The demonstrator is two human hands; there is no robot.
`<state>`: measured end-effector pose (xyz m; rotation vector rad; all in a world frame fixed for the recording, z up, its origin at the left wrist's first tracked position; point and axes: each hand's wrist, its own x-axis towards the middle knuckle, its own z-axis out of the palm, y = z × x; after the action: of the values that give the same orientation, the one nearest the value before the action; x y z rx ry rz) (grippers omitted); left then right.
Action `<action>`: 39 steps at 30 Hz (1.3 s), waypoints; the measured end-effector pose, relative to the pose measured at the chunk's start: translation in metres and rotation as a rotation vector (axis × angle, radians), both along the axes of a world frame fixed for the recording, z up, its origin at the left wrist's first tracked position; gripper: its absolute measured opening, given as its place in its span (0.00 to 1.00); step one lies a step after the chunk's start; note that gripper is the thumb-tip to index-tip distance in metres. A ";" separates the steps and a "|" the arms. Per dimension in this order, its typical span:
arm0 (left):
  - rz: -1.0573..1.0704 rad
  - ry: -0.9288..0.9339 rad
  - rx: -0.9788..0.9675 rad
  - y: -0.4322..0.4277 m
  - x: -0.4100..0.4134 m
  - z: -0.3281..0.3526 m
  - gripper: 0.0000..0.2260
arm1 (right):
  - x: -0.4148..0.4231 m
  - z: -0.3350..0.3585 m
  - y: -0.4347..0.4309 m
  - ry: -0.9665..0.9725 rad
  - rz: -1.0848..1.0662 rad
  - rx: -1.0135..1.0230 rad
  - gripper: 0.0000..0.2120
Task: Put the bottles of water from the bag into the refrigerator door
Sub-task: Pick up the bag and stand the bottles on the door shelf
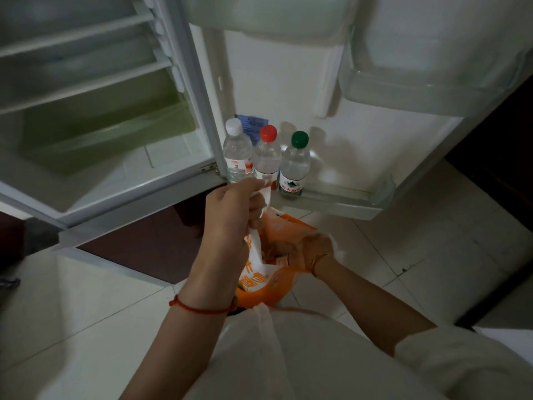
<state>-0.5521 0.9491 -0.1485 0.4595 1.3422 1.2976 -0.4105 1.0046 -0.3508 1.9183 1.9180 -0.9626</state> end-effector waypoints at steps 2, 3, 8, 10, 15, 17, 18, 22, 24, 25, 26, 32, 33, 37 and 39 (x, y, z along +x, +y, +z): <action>-0.010 0.010 0.015 -0.002 -0.003 0.000 0.08 | 0.010 -0.021 0.005 -0.097 -0.045 0.015 0.29; -0.017 0.017 0.023 -0.004 -0.005 0.000 0.11 | 0.011 -0.023 0.004 -0.093 -0.039 0.022 0.31; -0.037 0.011 0.018 -0.007 -0.010 -0.002 0.16 | 0.009 -0.008 0.000 0.010 0.026 0.037 0.25; -0.033 -0.022 0.007 -0.006 -0.013 -0.003 0.18 | 0.001 0.012 -0.002 0.361 0.064 -0.142 0.19; -0.033 -0.008 -0.008 0.000 -0.021 0.000 0.16 | -0.009 0.025 0.003 0.211 0.009 0.041 0.32; -0.043 -0.027 -0.001 0.003 -0.024 0.001 0.15 | -0.014 0.036 0.003 0.035 0.080 0.207 0.22; -0.048 -0.037 0.002 0.005 -0.025 0.002 0.14 | -0.018 0.044 0.001 0.037 0.088 0.268 0.17; -0.047 -0.104 -0.015 0.011 -0.025 0.004 0.09 | -0.024 0.069 -0.007 0.059 -0.006 0.508 0.11; -0.042 -0.124 -0.034 0.013 -0.023 0.004 0.09 | -0.021 0.086 -0.013 0.039 -0.056 0.624 0.09; -0.044 -0.126 -0.041 0.014 -0.022 0.003 0.10 | -0.019 0.095 -0.015 0.062 -0.096 0.668 0.08; -0.050 -0.128 -0.046 0.015 -0.020 0.003 0.10 | -0.017 0.103 -0.016 0.092 -0.128 0.708 0.06; -0.129 -0.126 -0.048 0.017 -0.016 0.000 0.12 | 0.001 0.150 -0.017 0.263 -0.294 0.871 0.07; -0.134 -0.128 -0.046 0.017 -0.016 0.000 0.11 | 0.003 0.158 -0.017 0.263 -0.315 0.895 0.08; -0.156 -0.121 -0.066 0.020 -0.017 -0.002 0.10 | 0.014 0.185 -0.016 0.260 -0.380 1.051 0.10; -0.170 -0.119 -0.066 0.021 -0.018 -0.003 0.10 | 0.018 0.196 -0.016 0.261 -0.407 1.148 0.11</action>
<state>-0.5700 0.9702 -0.1520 0.4345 1.2164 1.1195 -0.3928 0.9891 -0.1548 2.9733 2.5961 -0.0854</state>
